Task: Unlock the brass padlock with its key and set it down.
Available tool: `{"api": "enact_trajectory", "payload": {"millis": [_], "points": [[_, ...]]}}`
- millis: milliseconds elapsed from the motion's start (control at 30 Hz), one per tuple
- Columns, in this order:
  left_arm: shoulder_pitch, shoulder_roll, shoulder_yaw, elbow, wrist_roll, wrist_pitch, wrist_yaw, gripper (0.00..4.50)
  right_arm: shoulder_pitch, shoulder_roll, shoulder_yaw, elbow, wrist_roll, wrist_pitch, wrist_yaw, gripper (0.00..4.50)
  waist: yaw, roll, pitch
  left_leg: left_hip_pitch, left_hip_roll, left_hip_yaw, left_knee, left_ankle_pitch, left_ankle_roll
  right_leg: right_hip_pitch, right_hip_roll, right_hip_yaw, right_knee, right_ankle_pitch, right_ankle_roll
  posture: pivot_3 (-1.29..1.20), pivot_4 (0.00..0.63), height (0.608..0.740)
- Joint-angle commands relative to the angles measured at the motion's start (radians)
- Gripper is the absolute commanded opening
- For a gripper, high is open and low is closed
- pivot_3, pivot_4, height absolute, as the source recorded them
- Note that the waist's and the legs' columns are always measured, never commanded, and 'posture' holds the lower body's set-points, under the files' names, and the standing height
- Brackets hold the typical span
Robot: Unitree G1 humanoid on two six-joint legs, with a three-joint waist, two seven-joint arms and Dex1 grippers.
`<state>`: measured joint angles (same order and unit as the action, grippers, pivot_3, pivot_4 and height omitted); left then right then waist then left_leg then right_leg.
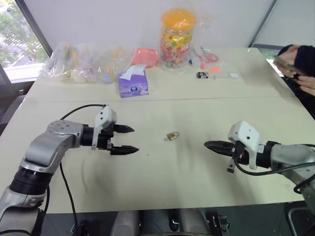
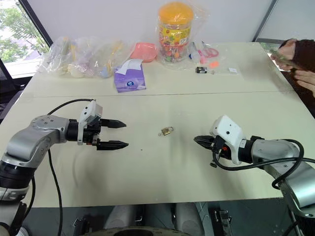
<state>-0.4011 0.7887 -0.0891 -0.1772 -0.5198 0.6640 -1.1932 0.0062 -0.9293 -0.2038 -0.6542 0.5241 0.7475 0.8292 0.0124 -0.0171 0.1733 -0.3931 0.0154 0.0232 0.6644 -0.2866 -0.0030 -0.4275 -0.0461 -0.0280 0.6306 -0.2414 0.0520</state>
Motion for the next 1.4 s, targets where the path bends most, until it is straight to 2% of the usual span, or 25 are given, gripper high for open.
{"api": "enact_trajectory", "payload": {"millis": [33, 533, 767, 867, 1033, 1100, 1233, 1400], "points": [[0.002, 0.002, 0.010, -0.045, -0.021, -0.001, -0.008, 4.47, -0.006, -0.013, -0.033, -0.004, 0.006, -0.018, 0.009, 0.00, 0.000, 0.000, 0.000, 0.000, 0.000, 0.000, 0.000, 0.000, 0.000, 0.000, 0.000, 0.000, 0.000, 0.000, 0.000, 0.00, 0.150, 0.737], [-0.017, -0.031, -0.006, -0.019, -0.009, -0.003, 0.008, 4.47, -0.068, -0.021, -0.013, 0.015, 0.004, -0.015, 0.018, 0.00, 0.000, 0.000, 0.000, 0.000, 0.000, 0.000, 0.000, 0.000, 0.000, 0.000, 0.000, 0.001, 0.001, 0.002, 0.002, 0.00, 0.150, 0.737], [-0.013, -0.034, -0.001, -0.025, -0.012, 0.004, 0.020, 4.47, -0.144, -0.029, 0.023, 0.065, -0.002, -0.042, 0.054, 0.00, -0.001, 0.000, 0.000, 0.001, 0.000, 0.000, 0.001, 0.000, 0.000, 0.000, 0.001, 0.001, 0.001, 0.002, 0.002, 0.00, 0.150, 0.737], [-0.014, -0.043, -0.002, -0.035, -0.018, 0.010, 0.031, 4.50, -0.221, -0.038, 0.077, 0.110, 0.000, -0.049, 0.099, 0.86, -0.002, 0.000, 0.000, 0.001, 0.000, 0.000, 0.001, 0.000, 0.000, 0.000, 0.001, 0.001, 0.001, 0.002, 0.002, 0.00, 0.150, 0.737], [-0.021, -0.062, -0.011, -0.041, -0.013, 0.008, 0.048, 4.50, -0.373, -0.015, 0.245, 0.241, -0.070, -0.102, 0.174, 3.58, -0.002, 0.000, 0.000, 0.001, 0.000, 0.001, 0.001, 0.000, 0.000, 0.000, 0.001, 0.001, 0.002, 0.002, 0.002, 0.00, 0.150, 0.737], [-0.025, -0.066, -0.010, -0.045, -0.015, 0.012, 0.054, 4.50, -0.432, 0.006, 0.323, 0.318, -0.109, -0.139, 0.218, 4.46, -0.003, 0.000, 0.000, 0.001, 0.000, 0.001, 0.001, 0.000, 0.000, 0.000, 0.001, 0.001, 0.002, 0.002, 0.002, 0.00, 0.150, 0.737], [-0.027, -0.067, -0.010, -0.048, -0.012, 0.011, 0.060, 4.50, -0.561, 0.099, 0.450, 0.507, -0.192, -0.205, 0.278, 4.46, -0.006, 0.000, 0.000, 0.001, 0.000, 0.001, 0.002, 0.000, 0.000, 0.000, 0.001, 0.001, 0.002, 0.002, 0.003, 0.00, 0.150, 0.737], [-0.023, -0.069, -0.003, -0.064, -0.018, 0.021, 0.077, 4.50, -0.677, 0.209, 0.543, 0.714, -0.289, -0.292, 0.323, 4.46, -0.007, 0.000, 0.000, 0.001, 0.000, 0.001, 0.002, 0.000, 0.000, 0.000, 0.001, 0.001, 0.004, 0.003, 0.004, 0.00, 0.150, 0.737]]}}
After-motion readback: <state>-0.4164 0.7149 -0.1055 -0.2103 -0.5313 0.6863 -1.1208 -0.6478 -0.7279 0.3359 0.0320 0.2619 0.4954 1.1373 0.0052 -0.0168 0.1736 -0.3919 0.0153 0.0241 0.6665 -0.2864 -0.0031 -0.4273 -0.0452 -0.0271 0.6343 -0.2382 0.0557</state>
